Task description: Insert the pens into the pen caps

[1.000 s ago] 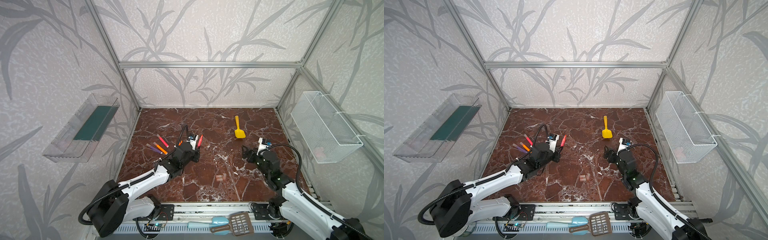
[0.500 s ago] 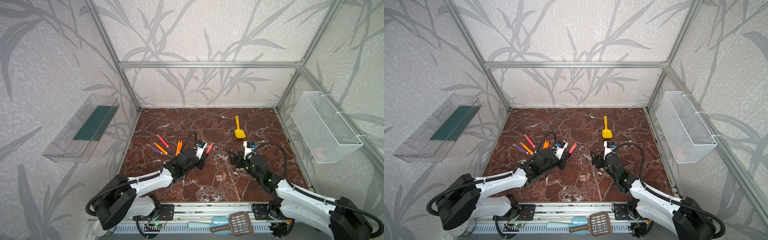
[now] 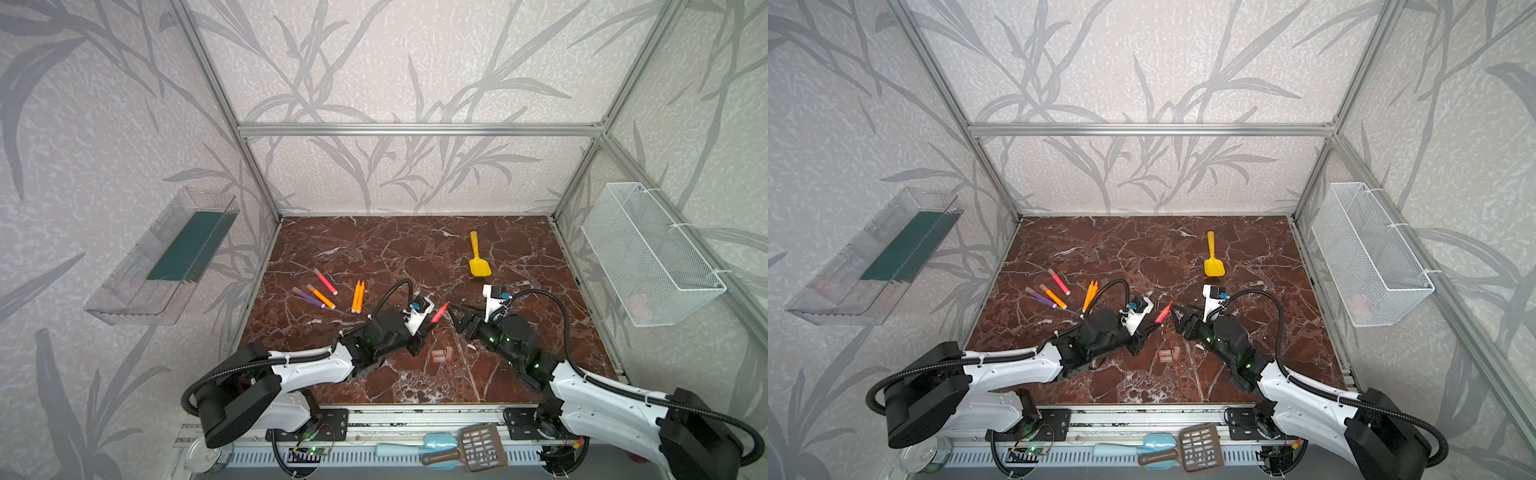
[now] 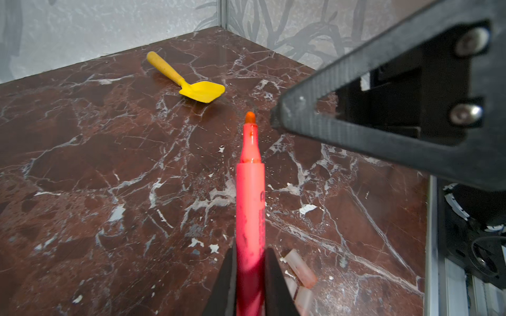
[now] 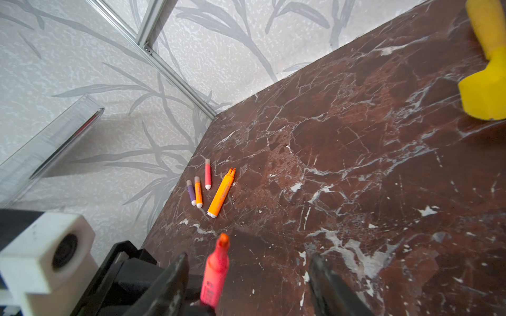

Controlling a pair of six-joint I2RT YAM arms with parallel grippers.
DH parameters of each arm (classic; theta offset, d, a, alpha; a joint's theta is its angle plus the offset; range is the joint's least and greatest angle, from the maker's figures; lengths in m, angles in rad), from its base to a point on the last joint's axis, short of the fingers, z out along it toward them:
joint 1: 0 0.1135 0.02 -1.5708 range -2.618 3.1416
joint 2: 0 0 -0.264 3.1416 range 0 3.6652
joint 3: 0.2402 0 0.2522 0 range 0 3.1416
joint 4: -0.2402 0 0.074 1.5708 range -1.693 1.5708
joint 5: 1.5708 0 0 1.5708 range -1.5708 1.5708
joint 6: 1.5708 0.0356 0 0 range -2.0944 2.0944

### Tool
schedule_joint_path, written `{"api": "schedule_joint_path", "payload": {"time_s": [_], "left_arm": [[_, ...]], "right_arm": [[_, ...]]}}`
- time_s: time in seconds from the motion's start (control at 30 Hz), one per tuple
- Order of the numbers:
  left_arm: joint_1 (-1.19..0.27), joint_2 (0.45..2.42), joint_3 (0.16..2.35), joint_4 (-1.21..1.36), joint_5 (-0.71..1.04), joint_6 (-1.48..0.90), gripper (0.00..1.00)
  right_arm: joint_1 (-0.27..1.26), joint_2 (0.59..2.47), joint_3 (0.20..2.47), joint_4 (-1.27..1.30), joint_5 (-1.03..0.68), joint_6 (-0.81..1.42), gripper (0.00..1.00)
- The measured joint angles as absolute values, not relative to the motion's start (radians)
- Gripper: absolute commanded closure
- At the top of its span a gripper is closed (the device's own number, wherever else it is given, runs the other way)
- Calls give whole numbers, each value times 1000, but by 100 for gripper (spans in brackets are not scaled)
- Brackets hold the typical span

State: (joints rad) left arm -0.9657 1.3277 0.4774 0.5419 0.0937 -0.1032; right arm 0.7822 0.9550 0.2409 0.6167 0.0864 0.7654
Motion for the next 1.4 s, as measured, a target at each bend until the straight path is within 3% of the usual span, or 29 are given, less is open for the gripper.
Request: {"api": "schedule_joint_path", "payload": {"time_s": [0.6,0.77,0.87,1.13,1.4], "left_arm": [[-1057,1407,563,571,-33,-62,100],[-1062,1415,570,569,-33,-59,100],[-1062,1422,572,568,-33,-59,100],[-1063,1423,572,560,-35,-59,100],[-1064,1423,572,561,-38,-57,79]], "right_arm": [[874,986,216,675,104,842,40],[878,1016,216,700,105,844,69],[877,1034,217,706,113,847,79],[878,1051,218,715,118,850,93],[879,1051,218,716,119,850,100]]}}
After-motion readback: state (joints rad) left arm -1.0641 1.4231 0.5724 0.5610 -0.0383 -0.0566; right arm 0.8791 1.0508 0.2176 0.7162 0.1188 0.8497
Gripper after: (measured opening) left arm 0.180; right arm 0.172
